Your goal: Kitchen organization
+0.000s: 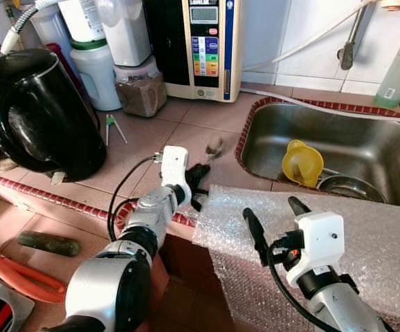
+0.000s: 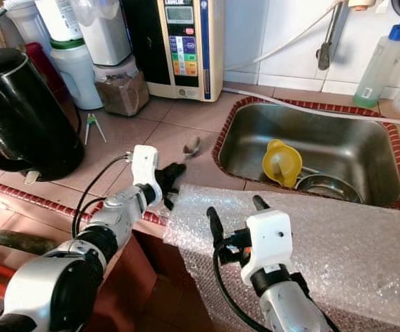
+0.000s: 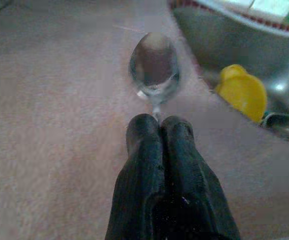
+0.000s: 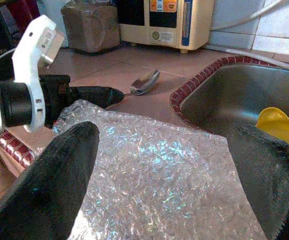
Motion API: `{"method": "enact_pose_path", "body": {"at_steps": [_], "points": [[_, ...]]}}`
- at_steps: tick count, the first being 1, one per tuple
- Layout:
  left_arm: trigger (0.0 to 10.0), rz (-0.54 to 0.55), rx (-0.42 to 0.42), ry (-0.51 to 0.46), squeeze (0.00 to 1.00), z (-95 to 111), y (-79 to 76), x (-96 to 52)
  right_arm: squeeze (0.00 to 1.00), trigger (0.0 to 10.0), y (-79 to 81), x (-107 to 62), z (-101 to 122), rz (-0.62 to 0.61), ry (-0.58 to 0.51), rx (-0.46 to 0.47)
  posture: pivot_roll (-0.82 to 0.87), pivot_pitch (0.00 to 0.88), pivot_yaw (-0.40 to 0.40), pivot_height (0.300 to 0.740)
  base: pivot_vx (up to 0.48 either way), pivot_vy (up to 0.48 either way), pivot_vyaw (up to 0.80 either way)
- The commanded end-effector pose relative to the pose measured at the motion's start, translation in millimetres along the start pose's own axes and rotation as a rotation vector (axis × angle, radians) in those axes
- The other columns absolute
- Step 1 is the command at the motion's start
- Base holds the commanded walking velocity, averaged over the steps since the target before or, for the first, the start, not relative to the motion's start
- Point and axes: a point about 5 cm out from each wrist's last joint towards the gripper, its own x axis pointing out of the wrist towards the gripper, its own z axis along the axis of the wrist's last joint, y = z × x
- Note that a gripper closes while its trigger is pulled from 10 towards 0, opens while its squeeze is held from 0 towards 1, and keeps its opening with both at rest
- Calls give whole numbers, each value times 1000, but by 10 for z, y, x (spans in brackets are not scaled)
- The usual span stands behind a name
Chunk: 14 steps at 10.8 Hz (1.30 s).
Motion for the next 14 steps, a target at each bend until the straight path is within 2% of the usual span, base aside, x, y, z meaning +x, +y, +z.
{"method": "enact_pose_path", "body": {"at_steps": [1,4,5,6,7,11,14], "points": [[0,-14,-10,-37,0,55,2,2,0,10000,-8,16,-4,0,-2,-2,-231,32,110,740,0,0,0],[0,-53,10,-74,0,146,-20,17,0,10000,-6,31,1,1,-7,-2,-227,32,111,740,0,0,0],[0,-84,70,-88,0,184,-67,32,0,10000,-11,31,-3,0,-6,-2,-224,30,111,740,0,0,0],[3765,-79,98,-89,0,192,-85,41,0,10000,-14,33,-3,0,-7,-3,-225,31,110,740,0,0,0],[10000,-70,90,-100,1000,211,-121,63,0,10000,-14,37,-1,1,-7,-4,-227,32,109,740,0,0,0],[10000,-57,99,-103,1000,228,-265,131,0,10000,-3,-4,4,-4,-3,-3,-251,47,113,740,0,0,0],[10000,23,141,-96,1000,237,-250,144,0,10000,-4,-62,0,-18,7,-3,-271,57,118,740,0,0,0]]}}
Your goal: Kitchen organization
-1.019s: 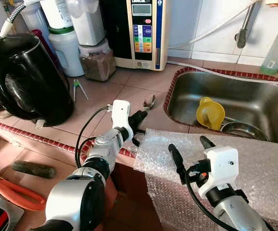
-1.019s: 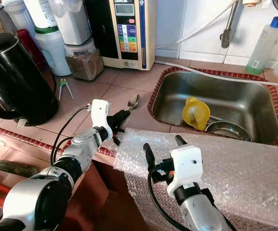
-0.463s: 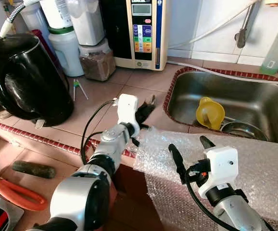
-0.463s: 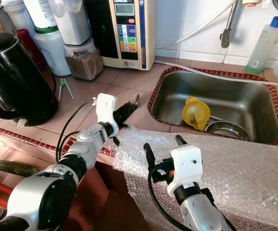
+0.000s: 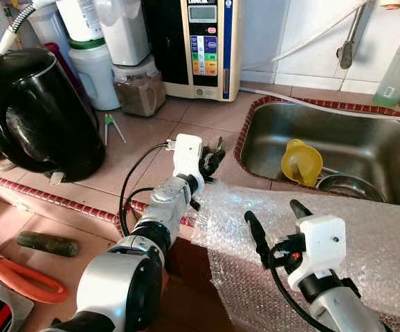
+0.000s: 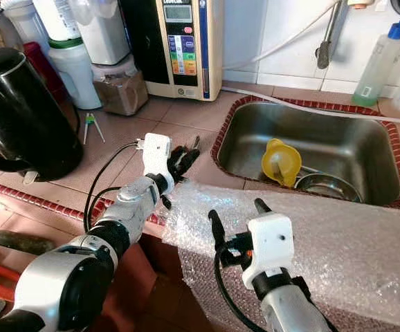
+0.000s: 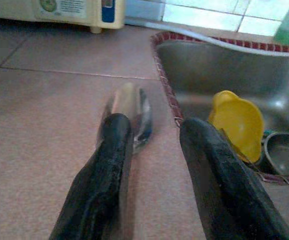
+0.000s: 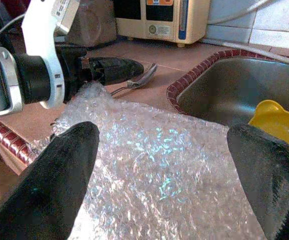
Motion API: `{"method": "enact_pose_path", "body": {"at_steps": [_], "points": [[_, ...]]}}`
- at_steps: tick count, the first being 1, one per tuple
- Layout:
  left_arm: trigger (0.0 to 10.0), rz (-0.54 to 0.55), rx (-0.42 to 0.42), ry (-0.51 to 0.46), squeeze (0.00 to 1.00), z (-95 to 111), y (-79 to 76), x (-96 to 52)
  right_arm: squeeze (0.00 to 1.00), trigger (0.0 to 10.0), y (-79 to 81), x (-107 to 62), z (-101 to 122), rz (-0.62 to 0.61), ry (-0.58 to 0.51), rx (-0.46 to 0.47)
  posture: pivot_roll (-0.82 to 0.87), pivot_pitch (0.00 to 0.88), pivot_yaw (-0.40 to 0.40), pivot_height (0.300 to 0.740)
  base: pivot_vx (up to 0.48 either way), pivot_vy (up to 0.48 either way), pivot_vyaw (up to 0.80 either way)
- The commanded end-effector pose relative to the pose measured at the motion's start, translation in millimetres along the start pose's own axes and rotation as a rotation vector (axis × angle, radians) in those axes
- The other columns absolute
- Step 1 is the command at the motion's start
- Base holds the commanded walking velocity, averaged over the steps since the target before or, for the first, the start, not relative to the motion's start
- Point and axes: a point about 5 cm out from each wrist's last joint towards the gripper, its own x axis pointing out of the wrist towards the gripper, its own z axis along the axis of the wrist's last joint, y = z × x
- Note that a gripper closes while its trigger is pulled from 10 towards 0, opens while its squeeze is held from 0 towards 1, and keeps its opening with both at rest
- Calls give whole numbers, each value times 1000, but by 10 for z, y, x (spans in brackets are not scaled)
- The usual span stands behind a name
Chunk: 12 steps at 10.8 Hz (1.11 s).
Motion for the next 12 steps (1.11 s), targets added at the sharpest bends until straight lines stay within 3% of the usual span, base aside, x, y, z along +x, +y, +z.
{"method": "enact_pose_path", "body": {"at_steps": [1,4,9,10,11,12], "points": [[10000,17,42,-1,1000,45,27,11,0,10000,2,-18,44,-9,-12,-6,-271,59,119,740,0,0,0],[10000,51,62,48,1000,-55,80,-27,0,10000,14,-19,41,-3,-10,-4,-264,57,117,740,0,0,0],[10000,34,11,124,1000,-213,32,-56,0,10000,19,-27,39,-5,-8,-1,-271,63,118,740,0,0,0],[10000,37,27,139,667,-234,17,-56,0,10000,26,-28,38,-5,-8,1,-272,65,118,740,0,0,0],[10000,38,41,153,0,-254,6,-58,0,10000,29,-26,37,-5,-7,1,-272,65,118,740,0,0,0],[4471,30,50,179,0,-293,-9,-65,0,10000,29,-23,41,-7,-9,2,-275,67,121,740,0,0,0]]}}
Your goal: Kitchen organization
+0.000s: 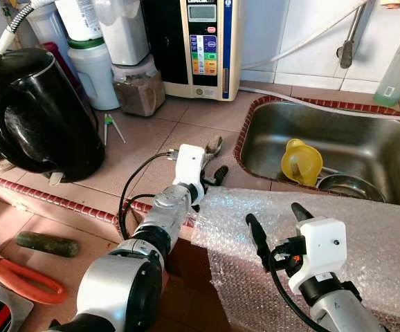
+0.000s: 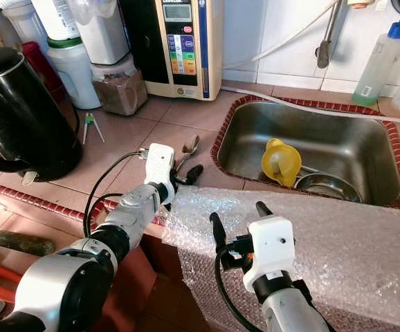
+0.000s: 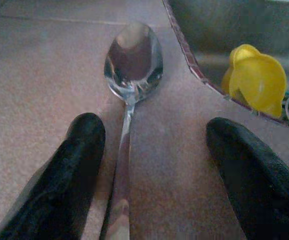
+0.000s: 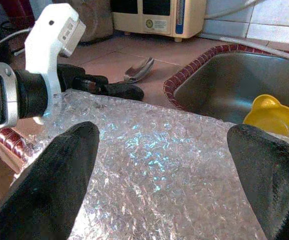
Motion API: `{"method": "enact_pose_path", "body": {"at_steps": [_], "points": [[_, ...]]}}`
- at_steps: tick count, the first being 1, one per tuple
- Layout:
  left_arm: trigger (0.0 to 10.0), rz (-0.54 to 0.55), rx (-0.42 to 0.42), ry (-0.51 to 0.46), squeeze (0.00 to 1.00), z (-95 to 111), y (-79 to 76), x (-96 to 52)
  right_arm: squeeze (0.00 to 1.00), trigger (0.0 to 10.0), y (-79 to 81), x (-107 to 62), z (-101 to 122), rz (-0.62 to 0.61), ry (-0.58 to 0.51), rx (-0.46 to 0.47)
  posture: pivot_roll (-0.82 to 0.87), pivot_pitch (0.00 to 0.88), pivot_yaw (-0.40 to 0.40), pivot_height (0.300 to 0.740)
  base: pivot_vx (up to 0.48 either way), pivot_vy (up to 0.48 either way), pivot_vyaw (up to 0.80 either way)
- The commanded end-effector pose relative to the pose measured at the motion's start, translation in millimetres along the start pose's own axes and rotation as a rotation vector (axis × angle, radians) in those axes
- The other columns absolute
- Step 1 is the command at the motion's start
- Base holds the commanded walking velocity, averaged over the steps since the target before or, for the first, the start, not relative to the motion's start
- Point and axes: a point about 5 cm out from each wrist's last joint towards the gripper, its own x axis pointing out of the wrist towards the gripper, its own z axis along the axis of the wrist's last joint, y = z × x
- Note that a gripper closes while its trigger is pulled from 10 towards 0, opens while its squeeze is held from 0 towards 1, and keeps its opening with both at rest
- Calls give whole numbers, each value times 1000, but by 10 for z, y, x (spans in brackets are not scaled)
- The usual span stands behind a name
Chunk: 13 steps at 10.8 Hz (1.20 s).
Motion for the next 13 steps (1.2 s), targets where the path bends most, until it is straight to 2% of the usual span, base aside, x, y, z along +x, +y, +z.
{"method": "enact_pose_path", "body": {"at_steps": [1,2,10,13], "points": [[2706,3,16,60,0,-121,1,-22,0,10000,25,-13,54,-1,-17,7,-278,67,123,740,0,0,0],[0,0,18,67,0,-133,1,-25,0,10000,30,-16,53,-3,-16,8,-280,70,125,740,0,0,0],[0,-52,46,115,0,-225,24,-61,0,10000,48,6,47,-5,-17,11,-268,69,128,740,0,0,0],[0,-48,52,119,0,-243,83,-83,0,10000,45,17,45,-1,-19,11,-264,68,127,740,0,0,0]]}}
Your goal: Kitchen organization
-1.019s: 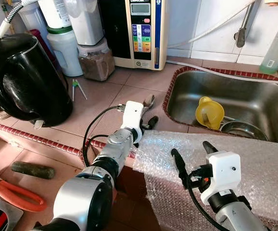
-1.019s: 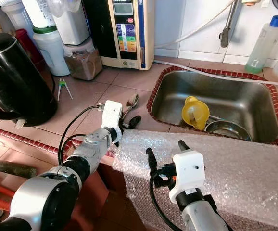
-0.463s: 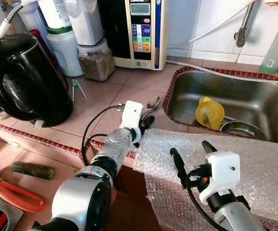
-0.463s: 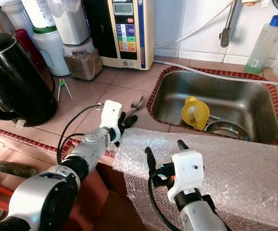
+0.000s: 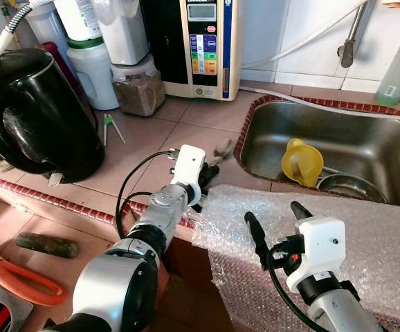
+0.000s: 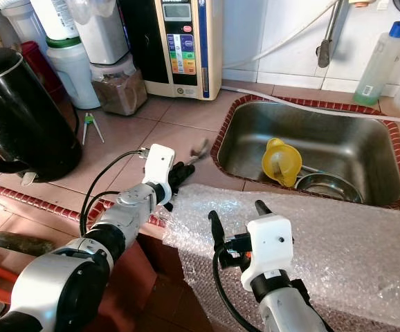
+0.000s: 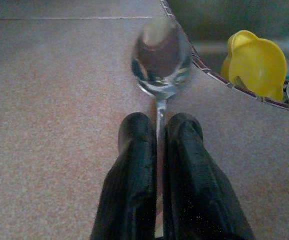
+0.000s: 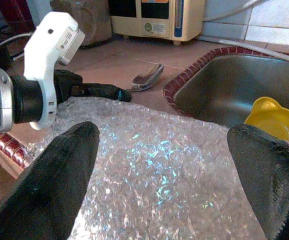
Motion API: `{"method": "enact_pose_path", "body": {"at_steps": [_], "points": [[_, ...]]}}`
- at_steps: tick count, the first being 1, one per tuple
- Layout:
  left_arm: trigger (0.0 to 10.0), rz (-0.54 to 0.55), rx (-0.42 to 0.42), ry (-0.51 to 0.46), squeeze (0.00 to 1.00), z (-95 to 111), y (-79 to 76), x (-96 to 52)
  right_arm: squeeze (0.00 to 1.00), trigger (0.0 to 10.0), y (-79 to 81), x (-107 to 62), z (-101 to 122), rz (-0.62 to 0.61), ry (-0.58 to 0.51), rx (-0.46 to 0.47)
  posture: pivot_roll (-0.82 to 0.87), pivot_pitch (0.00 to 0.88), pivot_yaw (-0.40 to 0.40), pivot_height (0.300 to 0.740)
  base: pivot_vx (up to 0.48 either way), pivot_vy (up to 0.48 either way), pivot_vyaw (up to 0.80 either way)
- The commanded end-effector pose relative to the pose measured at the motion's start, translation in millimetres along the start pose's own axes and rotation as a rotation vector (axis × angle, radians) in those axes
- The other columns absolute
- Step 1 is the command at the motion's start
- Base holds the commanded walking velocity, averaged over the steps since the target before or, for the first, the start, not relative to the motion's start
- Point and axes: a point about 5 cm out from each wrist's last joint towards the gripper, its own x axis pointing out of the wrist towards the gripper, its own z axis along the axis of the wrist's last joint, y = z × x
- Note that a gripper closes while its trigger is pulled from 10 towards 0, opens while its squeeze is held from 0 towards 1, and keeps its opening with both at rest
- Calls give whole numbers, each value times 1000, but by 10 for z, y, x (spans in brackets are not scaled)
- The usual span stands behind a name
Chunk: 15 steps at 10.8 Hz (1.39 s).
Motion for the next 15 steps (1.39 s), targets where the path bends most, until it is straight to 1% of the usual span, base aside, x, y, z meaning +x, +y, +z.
{"method": "enact_pose_path", "body": {"at_steps": [1,3,5,6,8,9,10,11,12,13,14,15], "points": [[0,-7,-6,96,0,-243,23,-64,0,10000,12,9,8,6,-5,5,-264,68,127,740,0,0,0],[0,0,-1,100,0,-270,78,-91,0,10000,6,11,5,8,-4,4,-253,62,123,740,0,0,0],[0,-30,-1,67,0,-250,91,-103,0,10000,4,14,1,10,-3,3,-250,60,121,740,0,0,0],[0,-67,-35,35,0,-262,77,-119,0,10000,-1,18,-1,12,-3,1,-247,56,119,740,0,0,0],[0,-105,-54,-9,0,-264,91,-149,0,10000,-15,32,1,13,-6,-1,-237,51,114,740,0,0,0],[0,-105,-77,-52,0,-232,149,-174,0,10000,-19,44,2,15,-8,-2,-234,50,111,740,0,0,0],[0,-104,-89,-75,0,-206,183,-185,0,10000,-20,54,5,17,-10,-4,-228,47,108,740,0,0,0],[0,-104,-100,-133,0,-118,220,-189,0,10000,-43,86,20,15,-22,-12,-217,40,106,740,0,0,0],[0,-109,-104,-165,0,-60,221,-183,0,10000,-60,102,30,12,-29,-16,-214,38,104,740,0,0,0],[0,-135,-101,-219,0,45,192,-165,0,10000,-92,137,57,2,-45,-23,-208,36,101,740,0,0,0],[0,-173,-99,-266,0,141,133,-142,0,10000,-129,186,100,-10,-70,-32,-206,35,100,740,0,0,0],[0,-220,-71,-314,0,231,60,-127,0,10000,-171,241,151,-22,-96,-47,-204,34,99,740,0,0,0]]}}
